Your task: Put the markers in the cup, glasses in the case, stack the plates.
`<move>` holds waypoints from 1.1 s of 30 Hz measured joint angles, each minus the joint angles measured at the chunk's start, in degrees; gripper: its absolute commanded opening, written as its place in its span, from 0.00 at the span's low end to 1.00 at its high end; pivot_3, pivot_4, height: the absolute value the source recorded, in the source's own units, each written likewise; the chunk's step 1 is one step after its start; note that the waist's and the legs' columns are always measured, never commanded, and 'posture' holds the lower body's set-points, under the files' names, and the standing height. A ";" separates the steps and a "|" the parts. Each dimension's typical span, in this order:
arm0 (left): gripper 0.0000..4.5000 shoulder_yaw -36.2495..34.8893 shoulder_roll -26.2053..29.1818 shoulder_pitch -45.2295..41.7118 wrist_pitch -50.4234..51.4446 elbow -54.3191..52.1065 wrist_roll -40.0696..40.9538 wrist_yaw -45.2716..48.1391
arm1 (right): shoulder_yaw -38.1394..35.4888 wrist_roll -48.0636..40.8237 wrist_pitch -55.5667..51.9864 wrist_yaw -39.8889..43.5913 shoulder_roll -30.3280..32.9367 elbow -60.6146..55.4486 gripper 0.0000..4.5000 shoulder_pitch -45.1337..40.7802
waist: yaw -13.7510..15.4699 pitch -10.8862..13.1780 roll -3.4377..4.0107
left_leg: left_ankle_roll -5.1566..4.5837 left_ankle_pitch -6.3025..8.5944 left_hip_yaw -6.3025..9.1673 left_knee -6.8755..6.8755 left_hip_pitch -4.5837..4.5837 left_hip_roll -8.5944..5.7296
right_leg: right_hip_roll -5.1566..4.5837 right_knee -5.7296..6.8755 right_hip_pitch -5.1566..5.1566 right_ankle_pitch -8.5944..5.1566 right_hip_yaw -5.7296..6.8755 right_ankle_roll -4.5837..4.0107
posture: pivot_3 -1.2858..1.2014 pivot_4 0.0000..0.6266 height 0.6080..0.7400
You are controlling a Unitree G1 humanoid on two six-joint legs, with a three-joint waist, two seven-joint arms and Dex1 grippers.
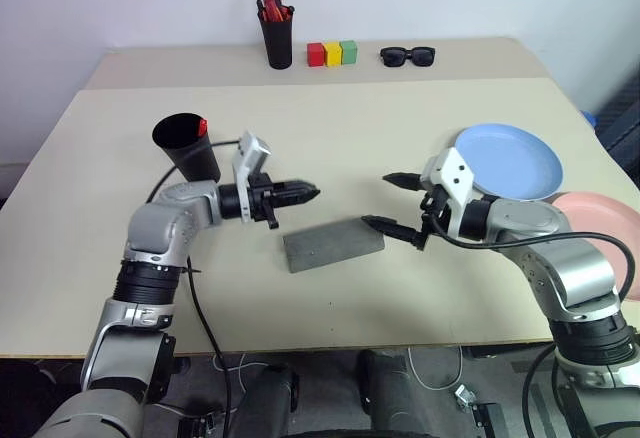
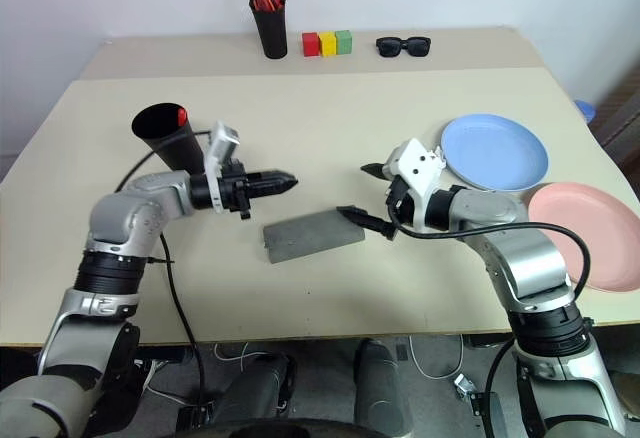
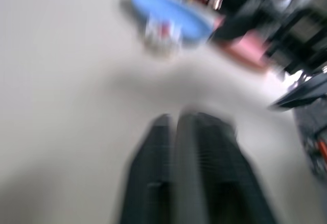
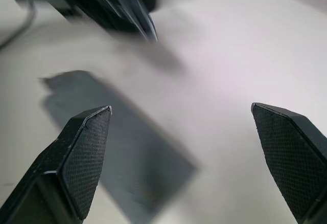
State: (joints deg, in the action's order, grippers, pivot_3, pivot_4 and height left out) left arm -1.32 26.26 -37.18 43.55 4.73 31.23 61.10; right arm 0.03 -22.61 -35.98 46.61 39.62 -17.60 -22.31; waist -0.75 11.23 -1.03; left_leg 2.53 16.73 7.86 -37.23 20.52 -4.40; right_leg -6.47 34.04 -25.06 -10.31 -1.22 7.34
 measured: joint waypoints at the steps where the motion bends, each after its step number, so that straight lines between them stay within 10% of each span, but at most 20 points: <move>1: 0.64 -0.14 0.52 0.08 -0.08 -0.70 0.71 0.56 | -1.22 0.11 0.17 -0.08 0.96 0.57 1.00 0.24 | 0.04 0.00 0.00 | 0.00 0.00 0.00 0.00 0.01 0.00 | 0.00 0.00 0.00 0.00 0.00 0.00 | 0.52 0.24 1.00; 5: 0.99 -0.15 2.81 1.71 -0.58 -3.52 2.76 4.03 | -7.46 -0.05 -0.01 -0.01 5.65 1.20 1.00 3.57 | 0.16 0.00 0.00 | 0.00 0.00 0.00 -0.01 0.03 0.00 | 0.00 -0.01 0.01 0.00 0.00 0.00 | 0.52 0.24 1.00; 14: 0.99 0.60 9.71 3.77 -5.93 -5.92 3.07 11.48 | -18.66 1.18 -12.08 -1.77 18.36 1.81 1.00 15.59 | 0.18 0.00 0.01 | -0.02 0.01 -0.04 -0.04 -0.05 0.02 | 0.00 -0.01 0.10 -0.02 -0.01 -0.02 | 0.52 0.24 1.00; 26: 0.99 0.56 7.40 1.49 -14.36 -4.67 4.17 16.08 | -23.13 3.37 -26.97 -9.98 18.16 6.22 1.00 20.37 | 0.17 -0.01 0.01 | -0.03 0.01 -0.07 -0.07 -0.07 0.03 | 0.00 -0.03 0.15 -0.01 -0.02 -0.01 | 0.52 0.24 1.00; 33: 1.00 1.14 7.40 0.87 -15.23 -4.33 4.18 16.19 | -22.80 4.60 -27.52 -13.10 17.11 9.90 0.39 20.51 | 0.13 -0.01 0.02 | -0.04 0.01 -0.07 -0.06 -0.09 0.03 | 0.00 -0.03 0.17 -0.01 -0.03 0.00 | 0.52 0.24 1.00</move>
State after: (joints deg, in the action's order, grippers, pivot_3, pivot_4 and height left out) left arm -0.18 33.66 -36.31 28.32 0.40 35.41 77.28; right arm -22.77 -18.01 -63.50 33.51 56.73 -7.70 -1.80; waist -0.62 11.22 -1.01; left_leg 2.49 16.74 7.79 -37.29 20.44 -4.37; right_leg -6.47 34.02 -24.89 -10.32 -1.24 7.34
